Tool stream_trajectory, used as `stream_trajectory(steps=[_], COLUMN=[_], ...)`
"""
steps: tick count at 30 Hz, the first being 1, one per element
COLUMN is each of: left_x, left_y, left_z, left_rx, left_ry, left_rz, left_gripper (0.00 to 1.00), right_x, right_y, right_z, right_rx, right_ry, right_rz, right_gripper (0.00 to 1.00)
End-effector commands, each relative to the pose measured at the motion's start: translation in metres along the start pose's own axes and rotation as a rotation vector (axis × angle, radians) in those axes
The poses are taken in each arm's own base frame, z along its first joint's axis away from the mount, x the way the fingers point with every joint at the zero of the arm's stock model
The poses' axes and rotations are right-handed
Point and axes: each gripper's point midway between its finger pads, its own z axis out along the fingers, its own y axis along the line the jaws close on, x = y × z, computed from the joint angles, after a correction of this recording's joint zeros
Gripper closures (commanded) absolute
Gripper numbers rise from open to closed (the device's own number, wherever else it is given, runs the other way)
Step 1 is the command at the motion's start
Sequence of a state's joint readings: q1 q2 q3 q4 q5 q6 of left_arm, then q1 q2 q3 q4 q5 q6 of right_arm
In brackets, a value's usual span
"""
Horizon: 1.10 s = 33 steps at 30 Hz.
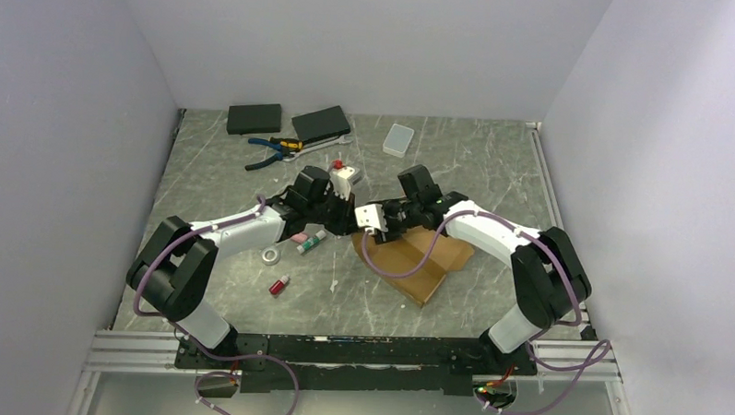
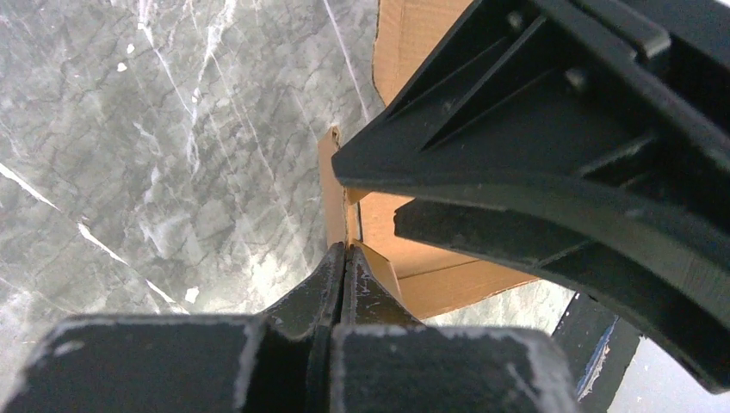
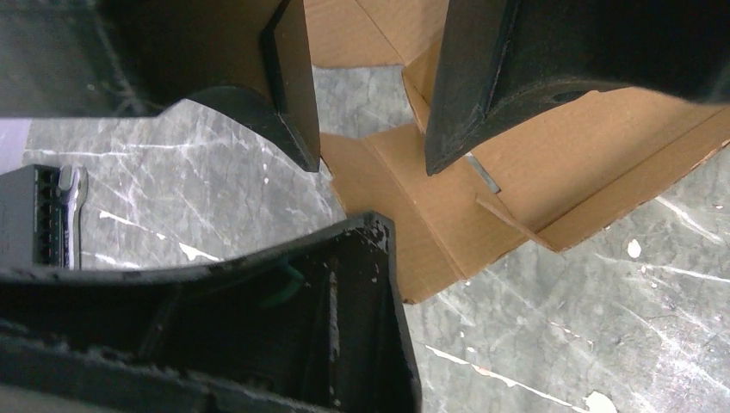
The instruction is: Fold the paper box
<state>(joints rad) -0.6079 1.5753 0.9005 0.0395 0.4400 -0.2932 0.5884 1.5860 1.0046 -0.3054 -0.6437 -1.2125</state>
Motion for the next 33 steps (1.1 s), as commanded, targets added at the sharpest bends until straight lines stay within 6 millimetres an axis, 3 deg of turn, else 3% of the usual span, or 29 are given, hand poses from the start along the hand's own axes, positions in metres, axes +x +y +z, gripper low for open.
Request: stream_trajectory(steps=[1,15,22,28,33], left_x=[-0.026,-0.026,-0.024,-0.025,-0.025], left_y=[-0.017,-0.026,-0.026,-0.023,-0.024], left_z=[-0.004,-0.002,-0.003,-0.005,-0.011], left_rx=[0.05,0.069,0.054,0.03,0.015], left_ry=[-0.06,-0.037,-0.03,-0.043,-0.059], left_rz=[0.062,0.073,0.072,0.05,0.03], left_gripper=[1.0,0.99,0.99,0.95,0.81], right_x=[-0.015,-0.015,-0.013,-0.01,-0.011], right_y=[-0.012,-0.012,-0.011,-0.007,-0.002], right_z=[0.004,0.01,0.007,0.005,0.004], right_rx=[0.019,-0.005,-0.01,-0.024,-0.042], right_ry=[-0.035,-0.009,0.019,0.037,0.03], right_rz=[-0.093,-0.148,-0.19,-0.219,-0.231], right_gripper=[0.49,0.52,0.69,0.9,0.99])
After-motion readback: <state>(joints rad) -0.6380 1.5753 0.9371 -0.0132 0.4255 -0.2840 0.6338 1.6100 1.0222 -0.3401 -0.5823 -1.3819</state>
